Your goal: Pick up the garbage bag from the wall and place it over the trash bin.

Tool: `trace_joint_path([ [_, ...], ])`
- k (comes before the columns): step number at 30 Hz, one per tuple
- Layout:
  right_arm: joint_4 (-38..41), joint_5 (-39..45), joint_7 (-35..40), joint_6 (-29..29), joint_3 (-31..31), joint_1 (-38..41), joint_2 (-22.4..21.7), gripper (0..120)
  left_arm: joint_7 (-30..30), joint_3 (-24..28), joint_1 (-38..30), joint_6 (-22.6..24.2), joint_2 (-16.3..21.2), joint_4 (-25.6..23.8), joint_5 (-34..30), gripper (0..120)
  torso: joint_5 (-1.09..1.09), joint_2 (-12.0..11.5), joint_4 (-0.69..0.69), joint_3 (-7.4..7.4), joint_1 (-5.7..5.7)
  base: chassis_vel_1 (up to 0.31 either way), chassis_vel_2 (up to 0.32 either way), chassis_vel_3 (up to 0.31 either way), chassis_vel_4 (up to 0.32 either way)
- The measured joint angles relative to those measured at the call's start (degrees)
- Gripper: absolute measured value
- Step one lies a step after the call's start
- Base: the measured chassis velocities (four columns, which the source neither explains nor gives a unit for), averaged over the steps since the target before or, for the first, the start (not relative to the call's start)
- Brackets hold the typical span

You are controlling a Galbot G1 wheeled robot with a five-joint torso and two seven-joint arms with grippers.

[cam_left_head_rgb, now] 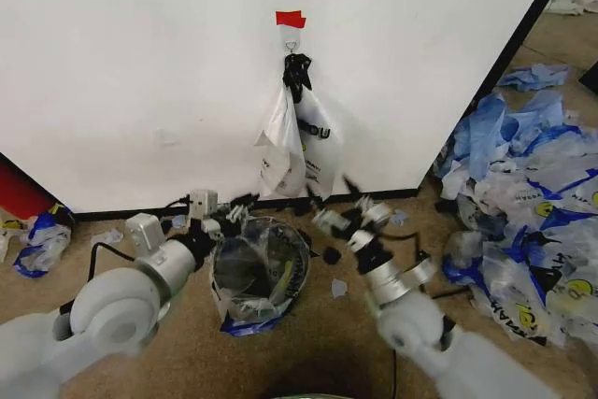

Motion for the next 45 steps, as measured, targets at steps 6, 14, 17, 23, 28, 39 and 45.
trace_joint_path([
  [6,0.71,3.86,-3.91,1.44,4.18,-0.77,-0.58,100,3.26,-7.32,4.99,-0.52,-5.80,1.51,4.14,46,0.00,0.00,0.00,0.00,0.00,0.000,0.000,0.000,0.000],
  [14,1.93,3.58,-5.25,1.08,16.49,-6.01,1.10,100,15.31,-22.24,18.51,-2.96,-18.86,2.27,17.27,79,0.01,0.00,0.00,-0.01,-0.01,0.000,0.000,0.000,0.000],
  [17,2.53,2.14,-4.91,0.93,19.37,-8.09,1.79,100,16.77,-24.67,20.36,-3.93,-21.97,2.11,20.02,86,0.02,0.00,0.01,0.00,0.00,0.000,0.000,0.000,0.000],
  [23,4.17,-1.98,-2.72,1.33,29.89,-15.39,3.62,100,19.36,-30.37,24.01,-6.69,-30.46,0.95,26.80,100,0.01,0.00,0.00,-0.01,-0.01,0.000,0.000,0.000,0.000],
  [28,4.25,-6.45,-1.57,3.07,35.36,-22.32,5.60,100,21.37,-33.10,26.35,-9.60,-35.34,1.61,32.70,100,0.02,0.00,0.01,-0.01,-0.01,0.000,0.000,0.000,0.000],
  [39,1.63,-16.25,1.02,8.04,39.62,-31.08,11.64,100,24.15,-36.28,28.82,-15.45,-39.81,5.48,39.84,100,0.01,0.00,0.02,0.00,-0.01,0.000,0.000,0.000,0.000],
  [45,-2.29,-20.69,0.00,11.82,39.57,-32.30,15.65,100,26.20,-35.93,29.85,-19.30,-42.76,8.67,43.06,100,-0.01,0.00,0.01,0.00,0.00,0.000,0.000,0.000,0.000],
])
